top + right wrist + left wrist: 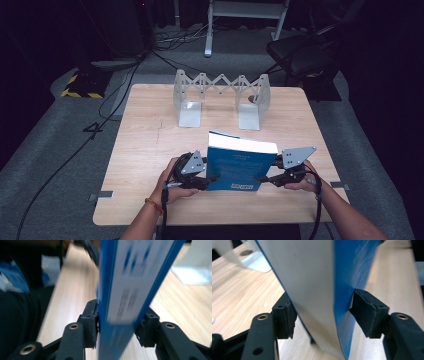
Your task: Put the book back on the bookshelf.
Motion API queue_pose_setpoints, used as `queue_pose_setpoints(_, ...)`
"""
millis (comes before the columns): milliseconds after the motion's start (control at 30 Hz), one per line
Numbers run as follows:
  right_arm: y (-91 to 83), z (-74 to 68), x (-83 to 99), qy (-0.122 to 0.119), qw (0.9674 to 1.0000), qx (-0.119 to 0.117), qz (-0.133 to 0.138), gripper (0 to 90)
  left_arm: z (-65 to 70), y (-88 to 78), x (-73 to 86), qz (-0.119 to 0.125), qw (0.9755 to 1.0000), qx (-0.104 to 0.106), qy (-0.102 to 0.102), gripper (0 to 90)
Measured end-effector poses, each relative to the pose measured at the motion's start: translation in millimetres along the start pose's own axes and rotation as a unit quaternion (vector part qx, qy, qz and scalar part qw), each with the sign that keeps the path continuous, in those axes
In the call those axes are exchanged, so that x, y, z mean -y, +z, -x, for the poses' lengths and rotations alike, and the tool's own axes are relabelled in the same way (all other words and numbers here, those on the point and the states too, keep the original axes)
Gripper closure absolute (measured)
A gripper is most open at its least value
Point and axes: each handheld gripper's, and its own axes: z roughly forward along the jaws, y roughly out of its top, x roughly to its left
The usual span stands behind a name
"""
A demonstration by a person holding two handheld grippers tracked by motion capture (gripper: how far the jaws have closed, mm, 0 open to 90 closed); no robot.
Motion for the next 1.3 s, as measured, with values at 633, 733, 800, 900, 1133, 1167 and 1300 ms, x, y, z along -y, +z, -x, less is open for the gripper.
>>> queue_pose_setpoints(633, 9.5, -14.9, -24.5, 0.015, 0.9969, 0.069, 0.034, 57.5, 6.5, 21.0, 1.7, -0.008, 0.9991, -0.032, -0.027, 32.0)
queue_pose_setpoints(733, 1.7, -16.7, -26.9, 0.016, 0.9952, 0.086, 0.046, 56.4, 7.8, 28.4, -3.1, -0.007, 0.9987, -0.042, -0.027, 31.5)
queue_pose_setpoints(800, -3.5, -16.0, -29.1, 0.025, 0.9938, 0.091, 0.059, 56.7, 5.0, 34.3, -5.2, -0.003, 0.9988, -0.04, -0.028, 31.4)
queue_pose_setpoints(900, -7.0, -14.9, -29.4, 0.028, 0.9926, 0.105, 0.054, 57.5, 3.2, 39.7, -6.9, 0.002, 0.9987, -0.042, -0.031, 31.3)
queue_pose_setpoints(1133, -18.1, -11.2, -26.7, 0.038, 0.9889, 0.133, 0.054, 58.9, -2.5, 55.6, -16.9, 0.0, 0.999, -0.04, -0.019, 31.0)
queue_pose_setpoints(1167, -19.2, -11.4, -26.4, 0.04, 0.9883, 0.138, 0.053, 59.0, -3.7, 58.6, -18.5, -0.001, 0.999, -0.04, -0.021, 31.1)
queue_pose_setpoints(1300, -24.8, -10.8, -25.5, 0.043, 0.9859, 0.154, 0.05, 59.0, -6.8, 65.9, -23.6, -0.001, 0.9993, -0.034, -0.013, 31.1)
